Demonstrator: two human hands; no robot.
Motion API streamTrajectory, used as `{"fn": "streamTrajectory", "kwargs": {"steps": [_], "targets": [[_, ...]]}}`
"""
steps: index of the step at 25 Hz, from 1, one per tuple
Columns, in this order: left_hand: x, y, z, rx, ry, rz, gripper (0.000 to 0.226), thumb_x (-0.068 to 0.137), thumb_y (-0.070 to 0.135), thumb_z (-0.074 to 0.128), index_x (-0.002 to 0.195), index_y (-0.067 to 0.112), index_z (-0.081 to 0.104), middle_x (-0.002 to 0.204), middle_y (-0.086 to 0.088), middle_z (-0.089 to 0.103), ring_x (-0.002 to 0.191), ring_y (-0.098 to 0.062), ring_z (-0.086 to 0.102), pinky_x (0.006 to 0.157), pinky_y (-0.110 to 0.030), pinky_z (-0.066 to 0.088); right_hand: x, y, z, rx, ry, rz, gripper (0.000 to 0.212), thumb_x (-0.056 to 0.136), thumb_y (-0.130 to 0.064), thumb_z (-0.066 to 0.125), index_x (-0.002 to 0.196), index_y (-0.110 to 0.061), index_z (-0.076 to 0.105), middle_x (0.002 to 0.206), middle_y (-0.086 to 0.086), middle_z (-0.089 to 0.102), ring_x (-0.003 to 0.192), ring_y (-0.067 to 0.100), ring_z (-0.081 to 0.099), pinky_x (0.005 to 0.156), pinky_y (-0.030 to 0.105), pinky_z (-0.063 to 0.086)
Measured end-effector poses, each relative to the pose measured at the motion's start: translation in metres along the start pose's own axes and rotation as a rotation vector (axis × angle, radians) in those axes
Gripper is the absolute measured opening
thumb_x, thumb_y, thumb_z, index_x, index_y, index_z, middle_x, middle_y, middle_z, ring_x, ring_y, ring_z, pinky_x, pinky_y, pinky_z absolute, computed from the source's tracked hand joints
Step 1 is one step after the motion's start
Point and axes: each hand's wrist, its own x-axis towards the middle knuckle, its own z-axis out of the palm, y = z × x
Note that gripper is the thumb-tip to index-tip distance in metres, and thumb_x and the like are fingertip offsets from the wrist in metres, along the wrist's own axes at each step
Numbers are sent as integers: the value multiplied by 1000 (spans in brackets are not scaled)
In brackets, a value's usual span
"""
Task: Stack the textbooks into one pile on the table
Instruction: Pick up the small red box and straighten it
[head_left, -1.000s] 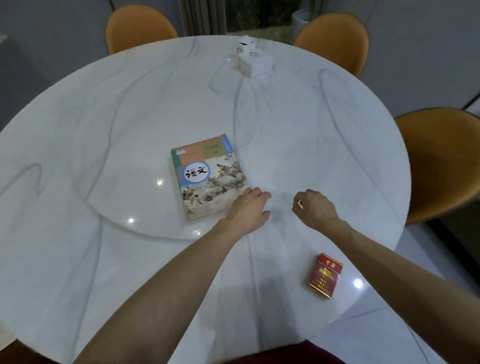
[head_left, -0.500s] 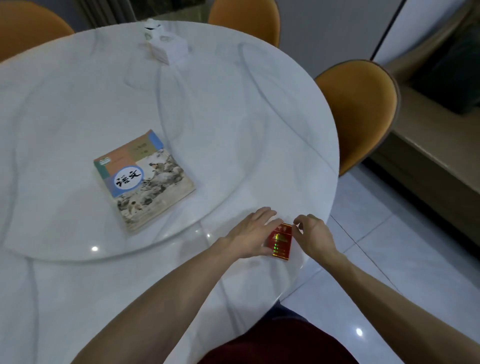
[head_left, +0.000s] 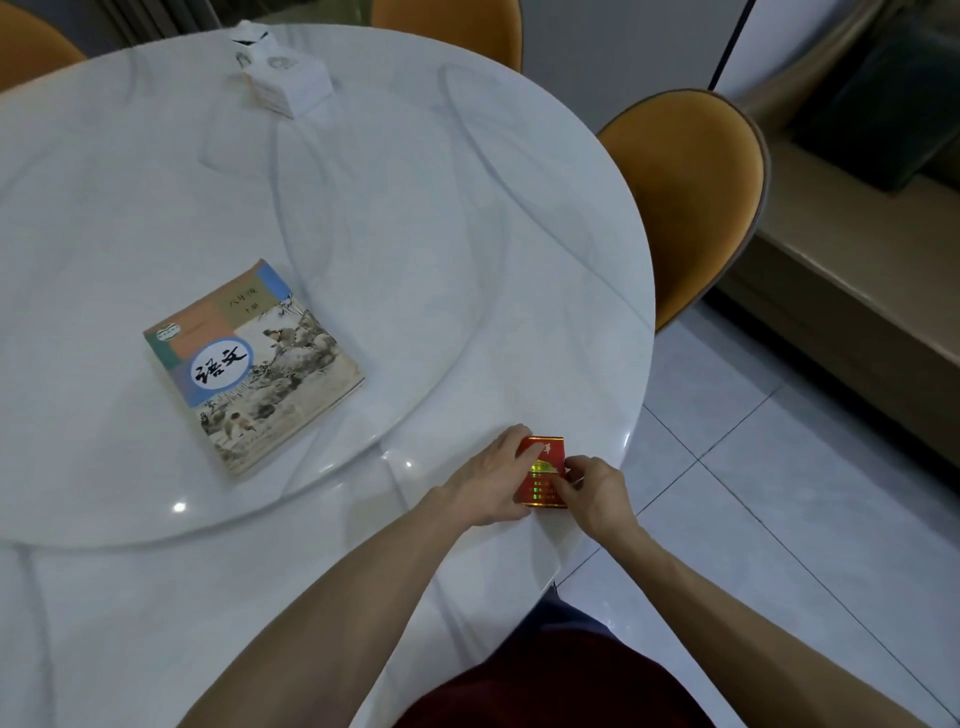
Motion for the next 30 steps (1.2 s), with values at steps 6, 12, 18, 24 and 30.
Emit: {"fn": "streamTrajectory", "kwargs": {"steps": [6, 12, 18, 24, 30], "targets": [[-14, 0, -7, -107, 125, -117, 77, 79, 35, 69, 141, 8, 33, 143, -11, 27, 132, -26, 34, 100, -40, 48, 1, -19, -6, 246, 2, 0, 27, 91, -12, 57, 116, -7, 65, 104, 15, 70, 91, 28, 67, 78, 28, 51], [-24, -2, -45, -126, 290, -185, 81, 82, 35, 66, 148, 11, 26, 155, -11, 18, 145, -25, 15, 110, -38, 39, 16, -59, -31, 402, -38, -43, 26, 89, -11, 61, 114, -12, 65, 87, 1, 64, 81, 21, 65, 64, 20, 49], [-13, -6, -82, -95, 431, -221, 83, 82, 40, 66, 148, 11, 25, 151, -9, 20, 142, -24, 19, 110, -37, 40, 37, -97, -62, 420, -16, -144, 26, 88, -10, 62, 114, -11, 66, 95, 8, 68, 87, 23, 66, 71, 25, 50], [18, -5, -115, -139, 476, -296, 84, 84, 41, 64, 149, 10, 22, 154, -8, 17, 145, -22, 14, 111, -39, 39, 76, -121, -95, 419, -30, -202, 24, 87, -8, 63, 111, -9, 67, 100, 13, 69, 87, 23, 63, 76, 30, 49], [89, -13, -147, -157, 487, -379, 83, 84, 41, 65, 149, 11, 24, 153, -8, 19, 144, -22, 17, 113, -36, 38, 150, -132, -129, 418, -77, -227, 21, 86, -7, 64, 106, -11, 68, 96, 14, 69, 86, 25, 64, 77, 32, 50]]}}
